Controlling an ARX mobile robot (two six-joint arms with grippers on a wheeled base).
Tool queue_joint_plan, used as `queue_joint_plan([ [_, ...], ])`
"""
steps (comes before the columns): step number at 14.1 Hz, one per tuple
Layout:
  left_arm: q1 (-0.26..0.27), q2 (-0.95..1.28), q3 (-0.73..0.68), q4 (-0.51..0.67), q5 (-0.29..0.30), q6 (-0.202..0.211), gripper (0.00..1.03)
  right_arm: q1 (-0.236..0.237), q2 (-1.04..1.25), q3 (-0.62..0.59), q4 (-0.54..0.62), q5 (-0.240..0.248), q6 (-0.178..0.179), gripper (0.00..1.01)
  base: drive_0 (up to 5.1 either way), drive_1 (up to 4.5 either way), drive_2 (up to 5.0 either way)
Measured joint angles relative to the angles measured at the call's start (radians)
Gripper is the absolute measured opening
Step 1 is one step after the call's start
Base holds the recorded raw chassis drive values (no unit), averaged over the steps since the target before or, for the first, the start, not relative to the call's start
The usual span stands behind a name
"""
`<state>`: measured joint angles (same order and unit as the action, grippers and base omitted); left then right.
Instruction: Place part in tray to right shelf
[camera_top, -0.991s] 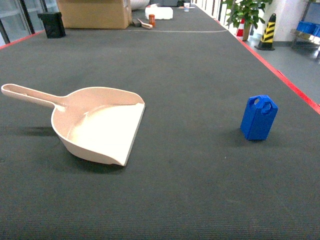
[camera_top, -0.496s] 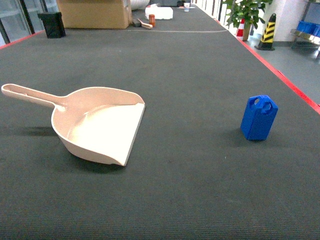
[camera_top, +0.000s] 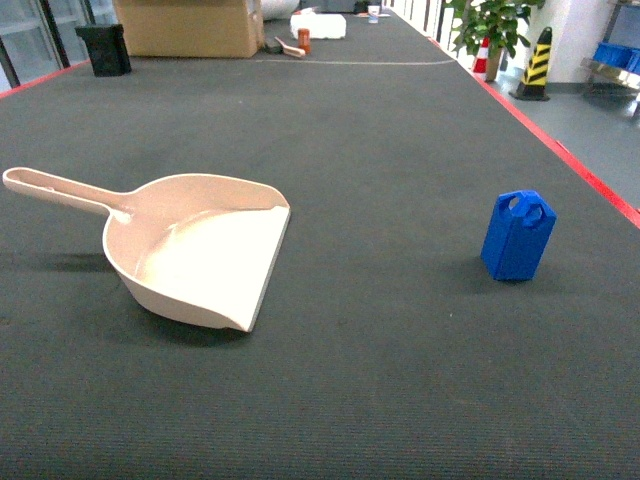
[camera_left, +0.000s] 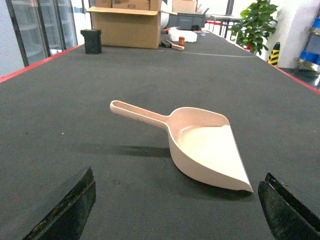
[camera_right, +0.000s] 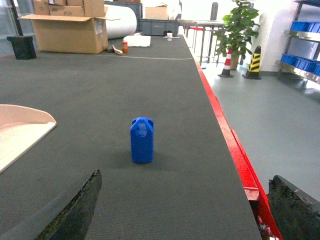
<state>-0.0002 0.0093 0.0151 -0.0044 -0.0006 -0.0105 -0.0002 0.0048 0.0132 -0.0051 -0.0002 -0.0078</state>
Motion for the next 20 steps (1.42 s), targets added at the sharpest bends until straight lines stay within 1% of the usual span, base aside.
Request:
queue_joint_plan([
  [20,0.000,0.000,0.000,0.000,0.000,0.000,0.98,0.000,0.000,0.000,0.000,0.000,0.000,0.98,0.0,0.00,0.0],
])
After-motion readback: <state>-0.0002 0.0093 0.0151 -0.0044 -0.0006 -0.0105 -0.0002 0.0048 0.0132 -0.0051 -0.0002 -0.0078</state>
